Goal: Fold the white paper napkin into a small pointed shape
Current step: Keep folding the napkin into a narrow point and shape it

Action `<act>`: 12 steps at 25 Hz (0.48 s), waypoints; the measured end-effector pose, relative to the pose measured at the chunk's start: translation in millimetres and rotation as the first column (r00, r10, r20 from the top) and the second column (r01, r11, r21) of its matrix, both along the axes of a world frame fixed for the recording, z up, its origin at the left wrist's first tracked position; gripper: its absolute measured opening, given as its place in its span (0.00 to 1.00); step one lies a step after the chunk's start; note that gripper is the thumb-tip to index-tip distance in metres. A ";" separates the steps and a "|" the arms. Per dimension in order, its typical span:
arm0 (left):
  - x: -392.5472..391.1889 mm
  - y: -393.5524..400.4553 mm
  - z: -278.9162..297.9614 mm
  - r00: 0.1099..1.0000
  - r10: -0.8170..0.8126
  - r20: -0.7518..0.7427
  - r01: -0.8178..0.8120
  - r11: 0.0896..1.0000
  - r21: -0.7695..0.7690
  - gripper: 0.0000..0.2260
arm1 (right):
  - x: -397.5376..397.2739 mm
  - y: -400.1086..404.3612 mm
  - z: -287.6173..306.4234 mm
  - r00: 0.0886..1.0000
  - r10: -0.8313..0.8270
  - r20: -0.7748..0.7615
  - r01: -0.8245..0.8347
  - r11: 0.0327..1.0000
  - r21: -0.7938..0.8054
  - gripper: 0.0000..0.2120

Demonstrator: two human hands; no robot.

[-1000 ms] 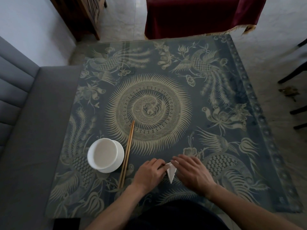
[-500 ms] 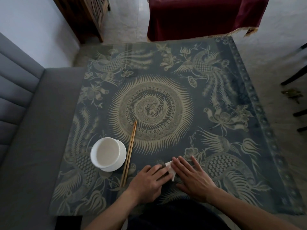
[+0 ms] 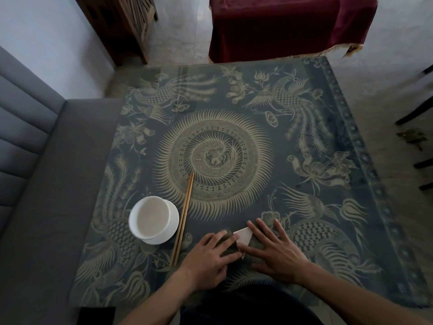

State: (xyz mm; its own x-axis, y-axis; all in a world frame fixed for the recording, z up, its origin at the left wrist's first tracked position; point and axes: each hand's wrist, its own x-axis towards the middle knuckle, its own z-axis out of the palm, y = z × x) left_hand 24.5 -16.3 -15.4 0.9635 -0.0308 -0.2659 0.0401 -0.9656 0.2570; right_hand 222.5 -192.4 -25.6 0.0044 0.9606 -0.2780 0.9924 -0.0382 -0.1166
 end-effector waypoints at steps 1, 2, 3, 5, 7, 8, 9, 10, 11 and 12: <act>0.3 0.5 0.9 1.000 -0.001 -0.002 0.001 1.000 0.009 0.25 | 3.1 0.6 0.5 1.000 0.012 0.008 -0.012 1.000 -0.001 0.32; 0.6 1.0 2.1 1.000 -0.006 -0.003 0.006 1.000 0.021 0.24 | 5.9 0.7 0.3 1.000 0.025 0.016 -0.025 1.000 -0.002 0.31; 1.1 2.0 3.0 1.000 -0.013 -0.002 0.014 0.999 0.032 0.24 | 8.2 0.6 0.0 0.999 0.042 0.025 -0.042 0.999 -0.004 0.31; 1.1 3.4 3.1 1.000 -0.029 0.001 0.029 0.998 0.051 0.24 | 11.3 1.0 -0.1 0.996 0.080 0.037 -0.081 0.997 0.006 0.30; -0.2 2.2 1.7 0.999 -0.033 -0.002 0.033 0.997 0.067 0.25 | 12.9 0.8 0.4 0.994 0.100 0.041 -0.101 0.995 0.014 0.30; -0.5 1.5 1.1 0.999 -0.034 -0.007 0.034 0.997 0.074 0.25 | 13.2 0.7 1.3 0.994 0.103 0.048 -0.103 0.995 0.016 0.30; -0.6 1.4 0.7 0.999 -0.036 -0.009 0.036 0.996 0.077 0.26 | 13.2 1.0 2.5 0.993 0.106 0.054 -0.107 0.994 0.020 0.30; -0.4 2.2 0.7 0.999 -0.037 -0.011 0.038 0.996 0.075 0.26 | 12.8 1.6 3.5 0.993 0.108 0.053 -0.109 0.994 0.024 0.30; 0.0 3.1 0.7 0.999 -0.044 -0.014 0.044 0.996 0.075 0.27 | 12.0 2.2 4.0 0.994 0.103 0.046 -0.104 0.994 0.027 0.31; 0.3 3.8 1.3 0.998 -0.053 -0.018 0.054 0.996 0.078 0.27 | 10.3 2.2 4.5 0.995 0.093 0.038 -0.094 0.995 0.030 0.32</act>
